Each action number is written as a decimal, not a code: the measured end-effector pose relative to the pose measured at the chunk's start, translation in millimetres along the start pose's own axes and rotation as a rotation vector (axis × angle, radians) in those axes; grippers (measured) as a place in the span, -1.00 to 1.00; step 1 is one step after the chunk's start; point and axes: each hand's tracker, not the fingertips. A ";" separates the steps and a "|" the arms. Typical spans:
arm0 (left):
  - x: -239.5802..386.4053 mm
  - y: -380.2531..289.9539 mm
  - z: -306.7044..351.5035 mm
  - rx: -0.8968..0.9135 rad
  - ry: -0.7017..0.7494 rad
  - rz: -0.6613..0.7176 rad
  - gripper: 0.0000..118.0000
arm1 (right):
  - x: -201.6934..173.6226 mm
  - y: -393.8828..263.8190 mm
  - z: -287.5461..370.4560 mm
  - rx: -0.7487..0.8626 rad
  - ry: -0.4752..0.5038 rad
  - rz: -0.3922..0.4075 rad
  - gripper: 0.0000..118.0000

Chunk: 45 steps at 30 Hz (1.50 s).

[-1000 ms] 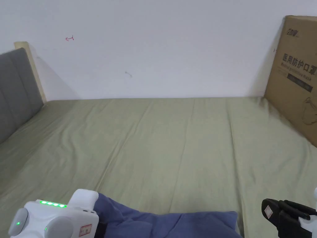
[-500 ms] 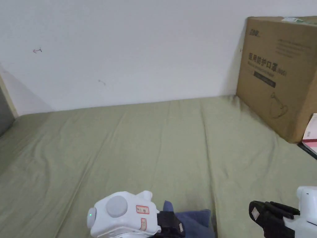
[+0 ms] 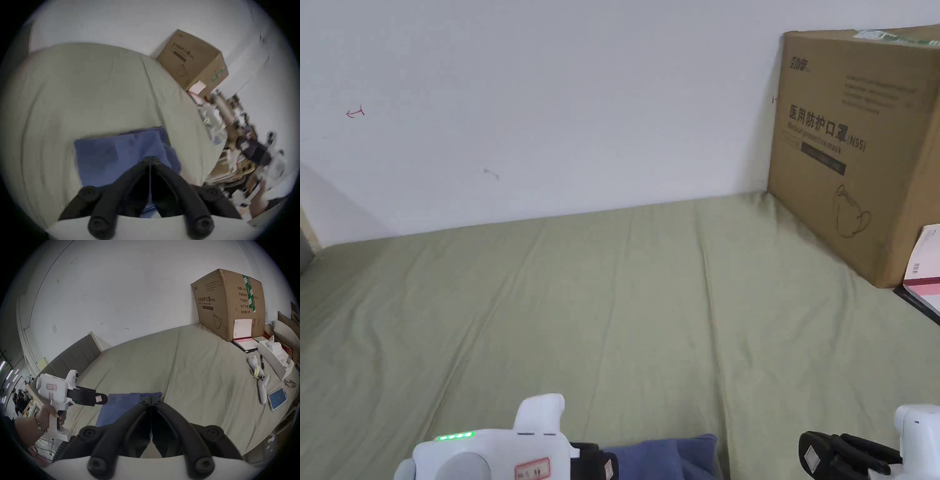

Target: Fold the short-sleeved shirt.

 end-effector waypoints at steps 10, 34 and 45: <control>34.7 -25.1 -120.2 -0.263 -0.092 0.046 -0.96 | 3.6 -4.0 0.7 -0.006 -0.012 -0.025 -1.00; 46.7 -19.4 109.1 0.757 0.304 -0.072 -0.96 | -51.6 32.2 9.8 0.332 -0.058 0.157 -1.00; 25.6 -39.4 128.5 0.924 0.576 -0.111 -0.96 | -84.4 41.0 -15.7 0.532 -0.241 0.259 -1.00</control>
